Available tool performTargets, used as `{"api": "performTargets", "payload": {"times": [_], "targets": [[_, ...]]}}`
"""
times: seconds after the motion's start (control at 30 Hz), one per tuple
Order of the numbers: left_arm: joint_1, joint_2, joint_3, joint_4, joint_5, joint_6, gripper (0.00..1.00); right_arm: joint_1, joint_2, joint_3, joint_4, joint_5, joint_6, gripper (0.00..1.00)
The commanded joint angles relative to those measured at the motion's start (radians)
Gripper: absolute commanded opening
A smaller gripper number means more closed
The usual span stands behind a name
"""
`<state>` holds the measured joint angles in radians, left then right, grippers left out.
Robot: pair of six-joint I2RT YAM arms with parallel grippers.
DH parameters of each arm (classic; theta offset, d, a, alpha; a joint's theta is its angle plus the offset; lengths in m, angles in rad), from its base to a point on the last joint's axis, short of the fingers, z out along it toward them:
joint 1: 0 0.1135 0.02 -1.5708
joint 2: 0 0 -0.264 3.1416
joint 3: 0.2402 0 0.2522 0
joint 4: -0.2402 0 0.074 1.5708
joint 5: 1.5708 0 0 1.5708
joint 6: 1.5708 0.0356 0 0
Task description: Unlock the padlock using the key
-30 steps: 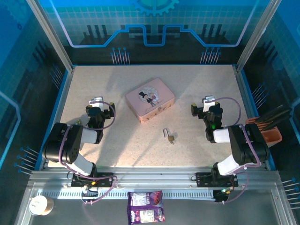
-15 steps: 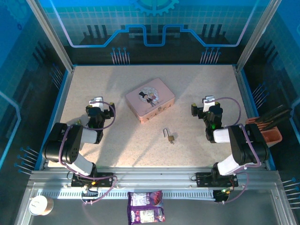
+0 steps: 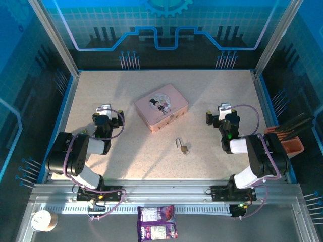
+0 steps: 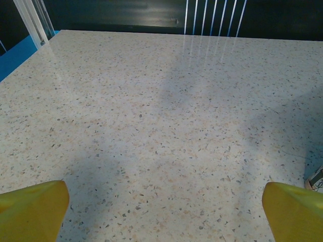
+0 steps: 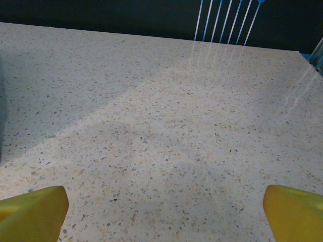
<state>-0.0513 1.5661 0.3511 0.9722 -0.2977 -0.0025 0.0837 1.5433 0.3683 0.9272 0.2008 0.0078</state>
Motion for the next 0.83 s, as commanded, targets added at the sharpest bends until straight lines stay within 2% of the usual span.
{"api": "performTargets", "payload": {"times": [0.0,0.8], "targets": [[0.005,-0.007,0.013,0.000,0.014,-0.016,0.99,-0.001,0.000,0.011,0.004,0.000,0.007,1.00],[0.005,-0.006,0.012,0.002,0.013,-0.016,0.99,-0.005,-0.002,0.013,0.000,-0.014,0.004,1.00]]}}
